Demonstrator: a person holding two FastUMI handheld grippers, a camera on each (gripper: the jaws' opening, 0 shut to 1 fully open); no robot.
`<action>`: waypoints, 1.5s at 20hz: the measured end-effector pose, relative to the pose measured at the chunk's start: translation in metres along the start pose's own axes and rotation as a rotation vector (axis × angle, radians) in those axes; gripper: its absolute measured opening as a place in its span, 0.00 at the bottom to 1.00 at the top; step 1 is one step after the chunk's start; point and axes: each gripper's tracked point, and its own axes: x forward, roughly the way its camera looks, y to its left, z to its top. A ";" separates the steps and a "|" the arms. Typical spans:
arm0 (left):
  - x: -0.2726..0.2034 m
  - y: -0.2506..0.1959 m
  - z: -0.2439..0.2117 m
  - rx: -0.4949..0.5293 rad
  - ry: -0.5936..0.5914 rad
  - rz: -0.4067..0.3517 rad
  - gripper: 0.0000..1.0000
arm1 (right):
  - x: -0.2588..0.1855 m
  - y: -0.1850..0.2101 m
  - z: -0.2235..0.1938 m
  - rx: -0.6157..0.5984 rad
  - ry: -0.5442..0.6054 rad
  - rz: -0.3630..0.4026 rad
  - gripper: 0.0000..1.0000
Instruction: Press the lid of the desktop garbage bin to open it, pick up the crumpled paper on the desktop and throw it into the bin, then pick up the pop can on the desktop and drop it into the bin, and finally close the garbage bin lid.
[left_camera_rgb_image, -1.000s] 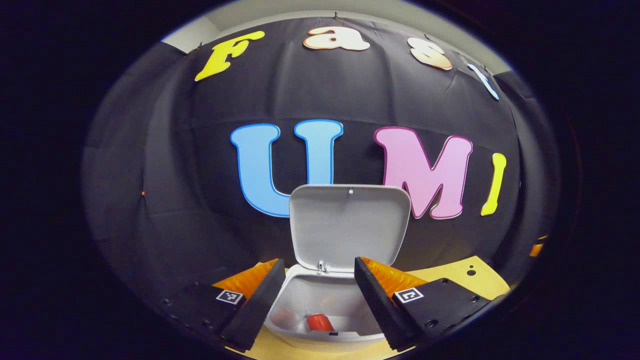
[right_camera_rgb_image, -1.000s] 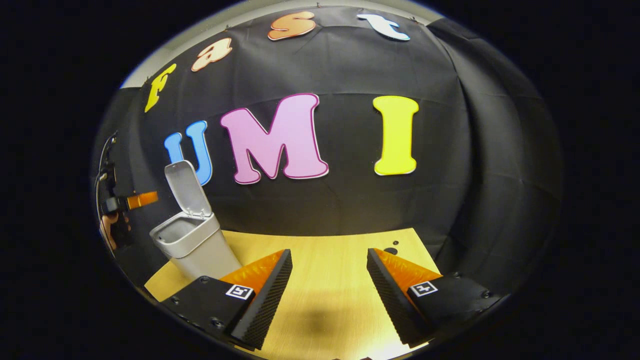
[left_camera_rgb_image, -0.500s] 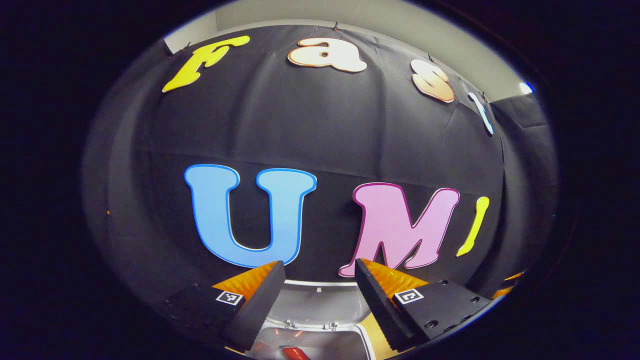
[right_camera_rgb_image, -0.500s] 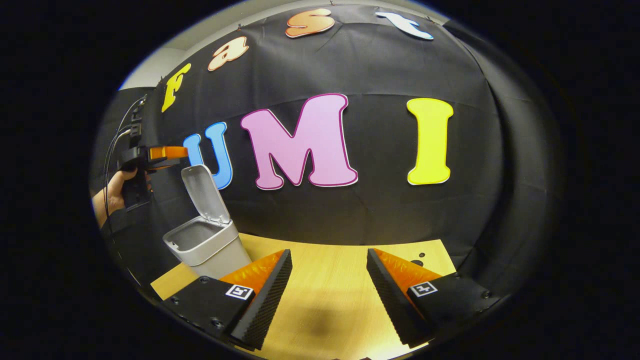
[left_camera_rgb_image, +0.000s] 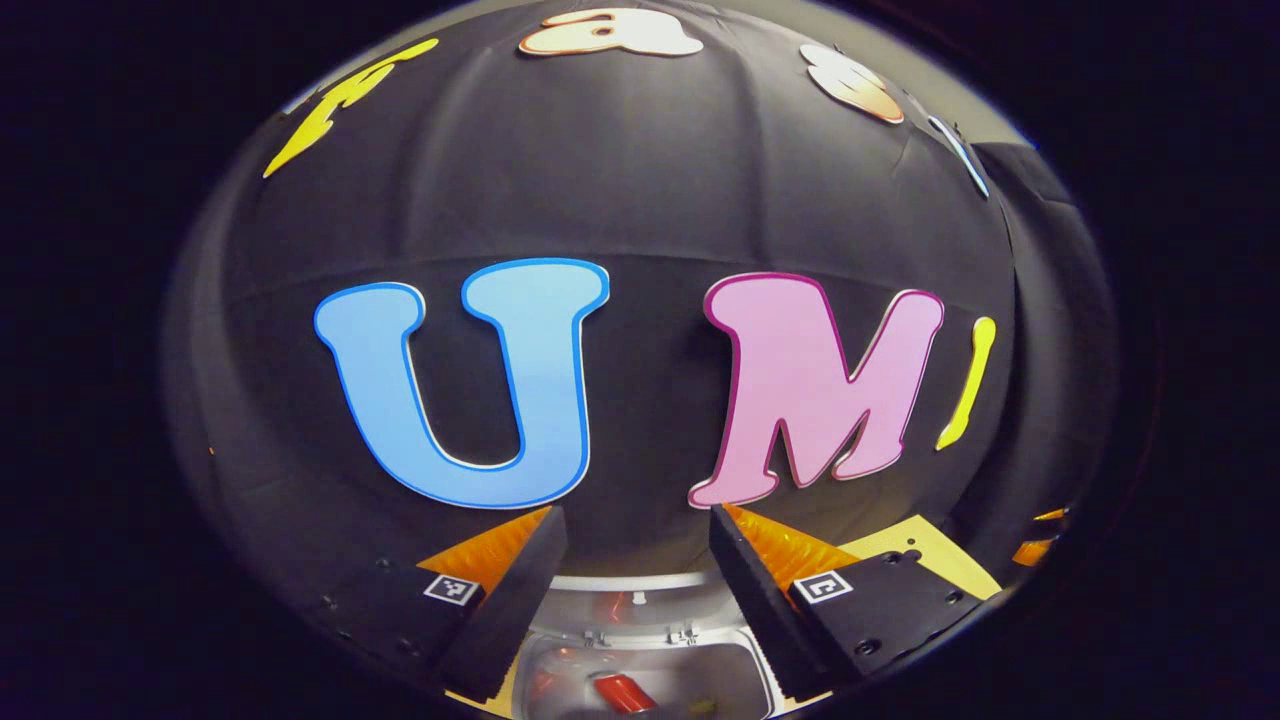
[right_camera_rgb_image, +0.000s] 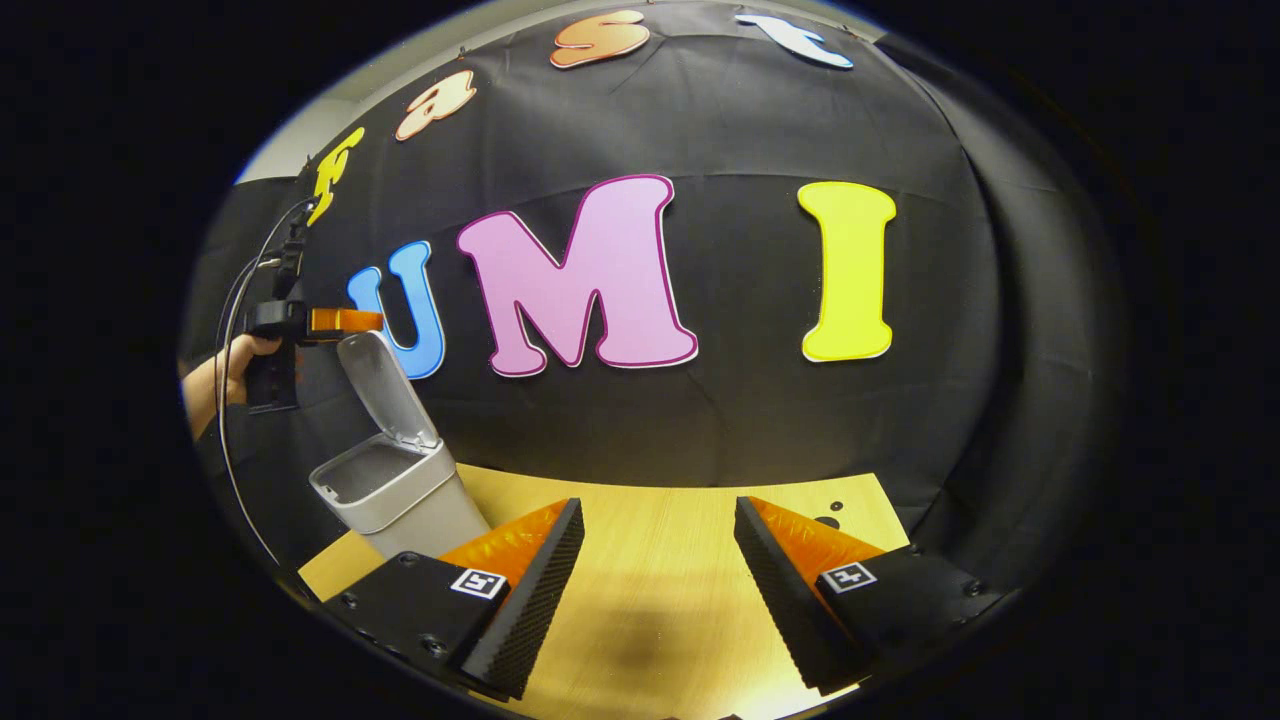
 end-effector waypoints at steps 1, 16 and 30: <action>-0.008 -0.001 -0.005 -0.007 0.021 0.000 0.99 | 0.001 0.000 -0.001 0.001 0.003 -0.001 0.98; -0.102 -0.011 -0.141 -0.041 0.082 0.055 0.98 | -0.042 0.030 -0.027 -0.049 0.016 -0.015 0.98; -0.110 -0.017 -0.211 0.059 0.151 -0.038 1.00 | -0.126 0.083 -0.056 -0.026 0.028 -0.117 0.98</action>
